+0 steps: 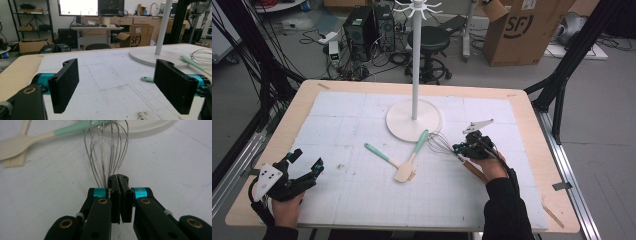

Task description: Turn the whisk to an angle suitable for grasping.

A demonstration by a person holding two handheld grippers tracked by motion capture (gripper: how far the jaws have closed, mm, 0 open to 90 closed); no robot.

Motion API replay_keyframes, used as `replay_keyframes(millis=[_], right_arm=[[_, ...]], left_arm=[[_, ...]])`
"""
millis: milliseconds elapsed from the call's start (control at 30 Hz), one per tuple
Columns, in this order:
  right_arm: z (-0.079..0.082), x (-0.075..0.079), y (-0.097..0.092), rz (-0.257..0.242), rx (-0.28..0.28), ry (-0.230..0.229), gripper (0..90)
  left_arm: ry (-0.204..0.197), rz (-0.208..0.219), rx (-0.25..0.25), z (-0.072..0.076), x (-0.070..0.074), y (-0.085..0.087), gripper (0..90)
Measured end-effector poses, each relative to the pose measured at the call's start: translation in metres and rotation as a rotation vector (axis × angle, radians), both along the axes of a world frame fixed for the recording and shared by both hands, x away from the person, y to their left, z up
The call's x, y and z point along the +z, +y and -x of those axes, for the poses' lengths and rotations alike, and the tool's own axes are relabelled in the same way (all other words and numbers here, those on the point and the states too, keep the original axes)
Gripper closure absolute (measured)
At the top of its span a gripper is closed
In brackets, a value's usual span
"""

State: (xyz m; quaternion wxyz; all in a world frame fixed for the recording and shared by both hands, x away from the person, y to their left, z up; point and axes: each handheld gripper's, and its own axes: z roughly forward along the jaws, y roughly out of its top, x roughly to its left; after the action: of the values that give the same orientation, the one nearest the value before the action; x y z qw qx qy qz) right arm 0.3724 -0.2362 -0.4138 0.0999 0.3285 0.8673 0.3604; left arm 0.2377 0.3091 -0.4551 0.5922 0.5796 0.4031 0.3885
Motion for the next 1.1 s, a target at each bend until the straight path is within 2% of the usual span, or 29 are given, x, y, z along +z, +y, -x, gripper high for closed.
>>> replay_keyframes(millis=[100, 133, 167, 200, 233, 267, 300, 333, 367, 433, 500, 533, 567, 600, 633, 667, 733, 867, 967, 1100], right_arm=[[0.019, 0.006, -0.01, -0.028, -0.034, -0.055, 89.1], [0.036, 0.007, -0.016, -0.034, -0.049, -0.096, 89.2], [0.036, 0.007, -0.016, -0.034, -0.049, -0.096, 89.2], [0.043, 0.007, -0.018, -0.033, -0.057, -0.106, 89.2], [0.064, 0.003, -0.022, -0.029, -0.063, -0.126, 89.1], [0.064, 0.003, -0.022, -0.029, -0.063, -0.126, 89.1], [0.08, -0.005, -0.024, -0.022, -0.069, -0.137, 89.2], [0.08, -0.005, -0.024, -0.022, -0.069, -0.137, 89.2], [0.093, -0.013, -0.027, -0.026, -0.081, -0.126, 89.2], [0.097, -0.016, -0.028, -0.026, -0.081, -0.12, 89.2], [0.106, -0.025, -0.029, 0.012, -0.099, -0.107, 89.3], [0.108, -0.028, -0.031, 0.039, -0.112, -0.104, 89.3], [0.112, -0.031, -0.037, 0.02, -0.142, -0.108, 89.4], [0.114, -0.031, -0.039, 0.022, -0.158, -0.109, 89.4], [0.114, -0.031, -0.039, 0.022, -0.158, -0.109, 89.4], [0.116, -0.03, -0.047, 0.056, -0.207, -0.131, 89.3], [0.116, -0.03, -0.05, 0.065, -0.225, -0.134, 89.3], [0.115, -0.031, -0.07, 0.034, -0.309, -0.151, 89.4], [0.112, -0.033, -0.082, 0.039, -0.362, -0.136, 89.4], [0.112, -0.033, -0.083, 0.034, -0.37, -0.142, 89.4]], left_arm=[[0.0, -0.003, 0.0, 0.0, 0.0, 0.0, 21.0], [0.0, -0.003, 0.0, 0.0, 0.0, 0.0, 21.1], [0.001, -0.003, 0.0, 0.0, 0.0, 0.0, 21.1], [0.001, -0.005, -0.001, 0.0, 0.0, 0.0, 21.1], [0.001, -0.007, -0.002, 0.0, 0.0, 0.0, 21.1], [0.001, -0.007, -0.002, 0.0, 0.0, 0.0, 21.1], [0.001, -0.008, 0.001, 0.0, 0.0, 0.0, 21.1], [0.001, -0.008, 0.001, 0.0, 0.0, 0.0, 21.1], [0.001, -0.011, 0.002, 0.0, 0.0, -0.001, 21.2], [0.001, -0.011, 0.002, 0.0, 0.0, -0.001, 21.2], [0.0, -0.01, 0.003, 0.0, 0.0, -0.001, 21.2], [0.0, -0.01, 0.003, 0.0, 0.0, -0.001, 21.2], [-0.001, -0.008, 0.003, 0.0, 0.0, -0.001, 21.3], [-0.001, -0.008, 0.003, 0.0, 0.0, -0.001, 21.3], [-0.001, -0.008, 0.003, 0.0, 0.0, -0.001, 21.3], [-0.001, -0.01, 0.002, 0.0, 0.0, -0.001, 21.3], [-0.002, -0.009, 0.004, 0.0, 0.0, -0.001, 21.3], [-0.001, -0.011, 0.002, 0.0, 0.0, -0.001, 21.3], [-0.002, -0.01, 0.003, 0.0, 0.0, -0.001, 21.3], [0.0, -0.012, 0.001, 0.0, 0.0, -0.001, 21.3]])
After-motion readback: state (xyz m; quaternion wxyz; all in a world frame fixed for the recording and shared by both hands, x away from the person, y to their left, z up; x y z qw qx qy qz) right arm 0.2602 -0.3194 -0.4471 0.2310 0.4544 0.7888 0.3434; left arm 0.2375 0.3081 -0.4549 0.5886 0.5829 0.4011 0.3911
